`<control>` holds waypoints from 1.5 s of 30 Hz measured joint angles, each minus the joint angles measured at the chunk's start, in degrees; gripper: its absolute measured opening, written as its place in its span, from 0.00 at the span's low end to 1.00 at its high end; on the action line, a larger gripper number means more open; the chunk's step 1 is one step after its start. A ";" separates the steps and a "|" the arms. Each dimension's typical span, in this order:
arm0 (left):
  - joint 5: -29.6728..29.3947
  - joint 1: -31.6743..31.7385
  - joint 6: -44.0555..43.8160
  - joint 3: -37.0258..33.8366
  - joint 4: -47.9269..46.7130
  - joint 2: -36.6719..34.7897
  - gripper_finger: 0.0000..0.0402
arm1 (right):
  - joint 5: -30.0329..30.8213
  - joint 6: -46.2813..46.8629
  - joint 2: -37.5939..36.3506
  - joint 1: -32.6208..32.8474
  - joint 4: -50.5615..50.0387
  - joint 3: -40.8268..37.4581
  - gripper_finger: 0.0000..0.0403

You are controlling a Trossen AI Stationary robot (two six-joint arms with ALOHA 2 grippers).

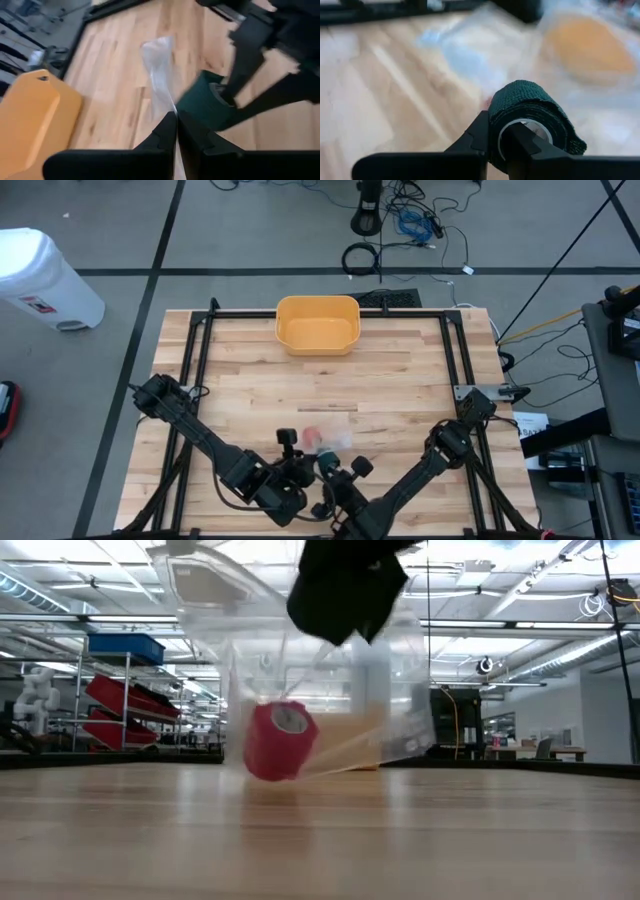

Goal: Roll bandage
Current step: Put the rolled green bandage into the transparent zip bag

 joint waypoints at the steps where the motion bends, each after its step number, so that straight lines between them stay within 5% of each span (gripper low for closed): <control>1: -0.84 -0.03 0.00 0.00 -0.24 0.00 0.04 | -1.62 -0.10 0.00 -0.04 0.34 0.00 0.07; 9: -1.40 -0.07 -0.34 0.00 -1.38 0.00 0.04 | 0.16 -0.24 0.00 3.67 5.46 0.00 0.07; 19: -0.72 -0.06 -0.48 0.00 -1.34 0.00 0.04 | 24.81 -1.38 0.00 8.87 8.02 0.00 0.07; 45: 1.49 -0.99 -0.44 -0.02 -2.72 -0.63 0.04 | 19.93 -16.08 0.07 2.19 6.08 0.04 0.07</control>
